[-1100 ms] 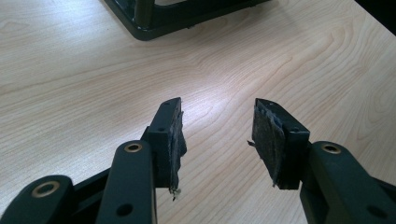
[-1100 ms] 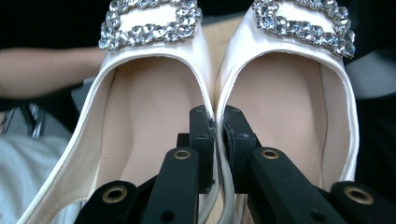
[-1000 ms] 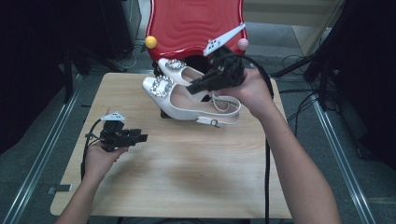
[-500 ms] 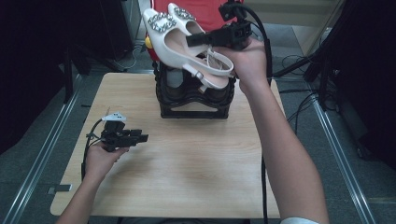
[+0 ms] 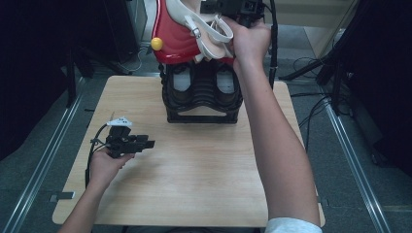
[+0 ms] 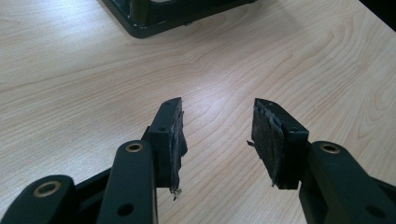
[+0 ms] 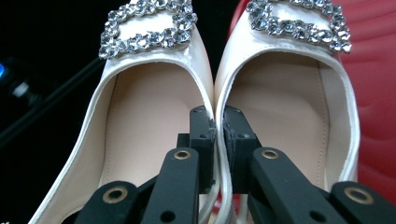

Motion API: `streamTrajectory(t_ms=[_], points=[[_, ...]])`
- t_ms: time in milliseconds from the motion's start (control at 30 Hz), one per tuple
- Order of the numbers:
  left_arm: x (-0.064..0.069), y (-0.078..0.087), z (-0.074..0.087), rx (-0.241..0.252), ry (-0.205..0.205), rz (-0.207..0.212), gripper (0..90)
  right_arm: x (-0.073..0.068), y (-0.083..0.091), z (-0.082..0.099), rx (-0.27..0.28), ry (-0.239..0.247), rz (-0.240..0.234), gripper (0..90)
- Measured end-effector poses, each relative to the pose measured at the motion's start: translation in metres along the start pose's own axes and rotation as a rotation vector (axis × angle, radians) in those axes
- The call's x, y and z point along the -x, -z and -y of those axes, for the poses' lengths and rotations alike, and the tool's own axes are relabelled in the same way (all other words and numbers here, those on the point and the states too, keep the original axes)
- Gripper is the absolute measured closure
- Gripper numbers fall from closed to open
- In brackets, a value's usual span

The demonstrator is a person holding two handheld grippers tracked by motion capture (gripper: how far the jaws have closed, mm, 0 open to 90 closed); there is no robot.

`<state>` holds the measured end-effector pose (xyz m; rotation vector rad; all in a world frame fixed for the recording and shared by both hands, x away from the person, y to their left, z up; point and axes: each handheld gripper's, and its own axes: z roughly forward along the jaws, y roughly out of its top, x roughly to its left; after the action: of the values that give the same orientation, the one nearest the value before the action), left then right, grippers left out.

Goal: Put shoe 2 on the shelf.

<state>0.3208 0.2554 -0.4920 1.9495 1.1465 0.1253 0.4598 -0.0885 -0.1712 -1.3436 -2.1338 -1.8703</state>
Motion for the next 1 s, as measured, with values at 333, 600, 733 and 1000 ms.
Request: streamTrajectory(t_ms=[333, 600, 733, 1000], points=[[-0.005, 0.003, 0.001, 0.010, 0.013, 0.001, 53.8, 0.010, -0.009, -0.015, 0.090, -0.079, 0.128, 85.1], [-0.003, 0.001, 0.001, 0.007, 0.016, 0.018, 54.1, 0.018, -0.016, -0.021, 0.168, -0.160, 0.212, 85.1], [-0.004, 0.002, 0.001, 0.019, 0.016, 0.015, 54.2, 0.023, -0.020, -0.022, 0.186, -0.200, 0.239, 85.1], [-0.004, 0.003, 0.000, 0.027, 0.020, 0.027, 54.3, 0.028, -0.024, -0.026, 0.244, -0.257, 0.296, 85.1]])
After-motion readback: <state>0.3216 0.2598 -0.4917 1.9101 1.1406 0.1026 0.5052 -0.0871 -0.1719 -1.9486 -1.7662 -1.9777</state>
